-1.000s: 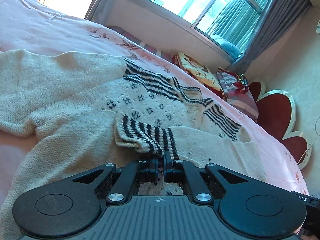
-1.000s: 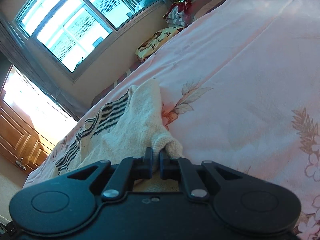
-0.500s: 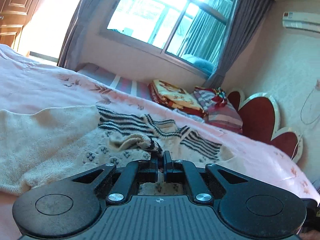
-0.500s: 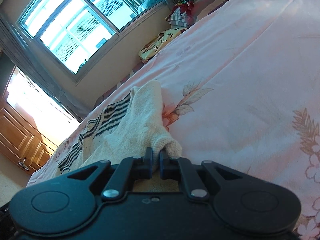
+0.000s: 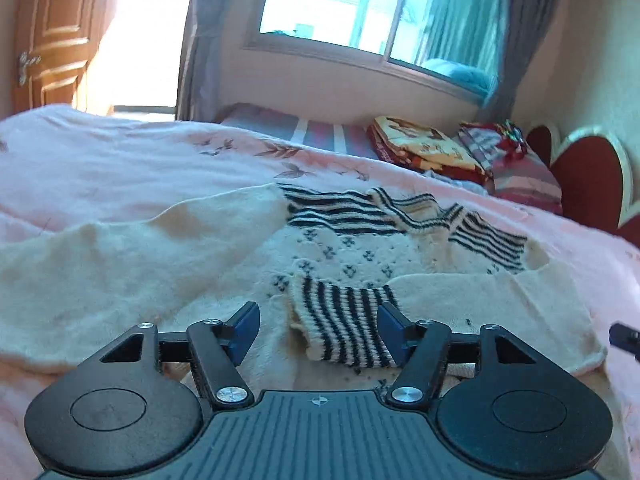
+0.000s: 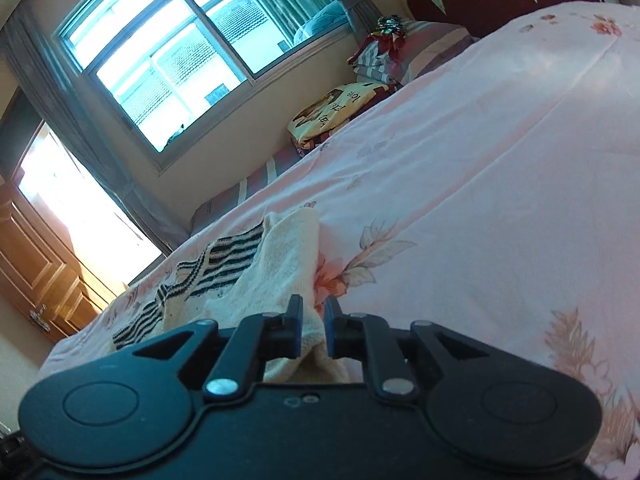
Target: Fold small clothes
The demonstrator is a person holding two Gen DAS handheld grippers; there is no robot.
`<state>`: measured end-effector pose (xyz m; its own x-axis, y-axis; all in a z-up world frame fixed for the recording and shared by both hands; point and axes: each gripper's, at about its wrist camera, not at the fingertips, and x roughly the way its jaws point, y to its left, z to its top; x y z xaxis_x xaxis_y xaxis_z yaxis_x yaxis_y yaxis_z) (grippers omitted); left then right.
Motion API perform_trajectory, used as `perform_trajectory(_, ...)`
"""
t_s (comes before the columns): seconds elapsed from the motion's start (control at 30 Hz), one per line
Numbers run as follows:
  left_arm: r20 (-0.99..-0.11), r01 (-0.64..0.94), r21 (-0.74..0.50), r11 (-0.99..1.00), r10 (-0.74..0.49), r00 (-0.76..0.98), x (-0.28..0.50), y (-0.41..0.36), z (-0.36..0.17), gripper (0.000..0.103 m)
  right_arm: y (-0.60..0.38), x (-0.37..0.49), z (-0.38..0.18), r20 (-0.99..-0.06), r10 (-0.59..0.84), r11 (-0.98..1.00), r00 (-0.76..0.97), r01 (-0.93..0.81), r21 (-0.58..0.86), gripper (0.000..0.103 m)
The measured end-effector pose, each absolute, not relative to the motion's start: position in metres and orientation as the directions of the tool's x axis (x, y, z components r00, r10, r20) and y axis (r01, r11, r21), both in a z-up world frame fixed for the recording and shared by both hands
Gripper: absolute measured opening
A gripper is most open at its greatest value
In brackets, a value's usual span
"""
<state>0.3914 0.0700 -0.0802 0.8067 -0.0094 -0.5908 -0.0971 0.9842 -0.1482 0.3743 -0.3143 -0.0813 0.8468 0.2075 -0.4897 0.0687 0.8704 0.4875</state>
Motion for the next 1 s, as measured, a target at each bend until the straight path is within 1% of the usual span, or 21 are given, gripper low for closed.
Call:
perform_trajectory(0.1,-0.584,-0.007,-0.11,0.994,-0.059,0.81,0.414,0.046,-0.086,0.064,-0.292,0.39,-0.083,-0.524,0.198,0.933,0.829,0.004,0.359,0.01)
perform_trajectory(0.13,-0.619,-0.002,-0.079,0.997,-0.047,0.784,0.424,0.041,-0.094,0.064,-0.284,0.395,-0.087,-0.555,0.176,0.955,0.813,-0.006,0.295,0.009)
perform_trajectory(0.17,-0.655,0.001,-0.043,0.999,-0.029,0.755,0.429,0.039,-0.103,0.069,-0.278,0.402,-0.095,-0.601,0.12,0.979,0.79,0.005,0.202,0.006)
perform_trajectory(0.2,-0.639,0.024,-0.008,1.0,-0.024,0.769,0.428,0.036,-0.104,0.071,-0.277,0.403,-0.097,-0.596,0.087,0.987,0.798,0.013,0.161,0.005)
perform_trajectory(0.23,-0.647,0.035,0.012,0.999,-0.019,0.762,0.428,0.034,-0.102,0.071,-0.278,0.406,-0.096,-0.613,0.07,0.991,0.787,0.017,0.134,0.008)
perform_trajectory(0.27,-0.659,0.029,0.004,1.0,-0.02,0.752,0.429,0.035,-0.097,0.071,-0.28,0.408,-0.093,-0.618,0.08,0.989,0.782,0.013,0.145,0.008)
perform_trajectory(0.3,-0.653,0.019,-0.018,1.0,-0.027,0.757,0.428,0.037,-0.092,0.071,-0.284,0.408,-0.089,-0.609,0.093,0.986,0.788,0.012,0.166,0.01)
perform_trajectory(0.37,-0.608,0.014,-0.053,0.999,-0.043,0.793,0.423,0.039,-0.086,0.071,-0.293,0.411,-0.081,-0.569,0.125,0.975,0.813,0.006,0.223,0.009)
perform_trajectory(0.4,-0.602,0.01,-0.052,0.999,-0.039,0.798,0.424,0.039,-0.087,0.071,-0.298,0.417,-0.079,-0.556,0.13,0.97,0.821,0.012,0.244,0.008)
perform_trajectory(0.53,-0.621,0.003,-0.065,0.998,-0.043,0.782,0.434,0.039,-0.101,0.071,-0.304,0.448,-0.074,-0.541,0.136,0.963,0.83,0.017,0.268,0.008)
perform_trajectory(0.6,-0.622,0.016,-0.034,0.999,-0.033,0.783,0.437,0.034,-0.107,0.077,-0.301,0.464,-0.073,-0.535,0.148,0.965,0.832,-0.004,0.261,0.009)
perform_trajectory(0.67,-0.627,0.002,-0.02,1.0,-0.014,0.779,0.439,0.028,-0.103,0.078,-0.299,0.479,-0.077,-0.548,0.159,0.968,0.821,-0.021,0.25,0.008)
perform_trajectory(0.73,-0.604,-0.008,-0.04,0.999,-0.018,0.797,0.437,0.026,-0.097,0.078,-0.296,0.492,-0.088,-0.602,0.135,0.978,0.787,-0.008,0.209,0.006)
perform_trajectory(0.77,-0.615,-0.017,-0.02,1.0,0.001,0.789,0.441,0.024,-0.098,0.078,-0.296,0.496,-0.093,-0.621,0.109,0.983,0.776,0.008,0.182,0.006)
perform_trajectory(0.8,-0.632,-0.027,0.001,1.0,0.022,0.774,0.445,0.023,-0.101,0.078,-0.297,0.496,-0.095,-0.618,0.101,0.984,0.78,0.012,0.176,0.009)
perform_trajectory(0.83,-0.633,-0.04,0.001,0.999,0.032,0.773,0.448,0.024,-0.102,0.078,-0.299,0.494,-0.095,-0.619,0.107,0.982,0.778,0.015,0.188,0.008)
perform_trajectory(0.9,-0.62,-0.058,-0.029,0.998,0.028,0.785,0.45,0.026,-0.098,0.078,-0.298,0.488,-0.088,-0.607,0.102,0.981,0.788,0.02,0.191,0.01)
perform_trajectory(1.0,-0.592,-0.082,-0.066,0.994,0.028,0.806,0.452,0.027,-0.094,0.078,-0.29,0.481,-0.08,-0.572,0.136,0.983,0.809,-0.038,0.181,0.012)
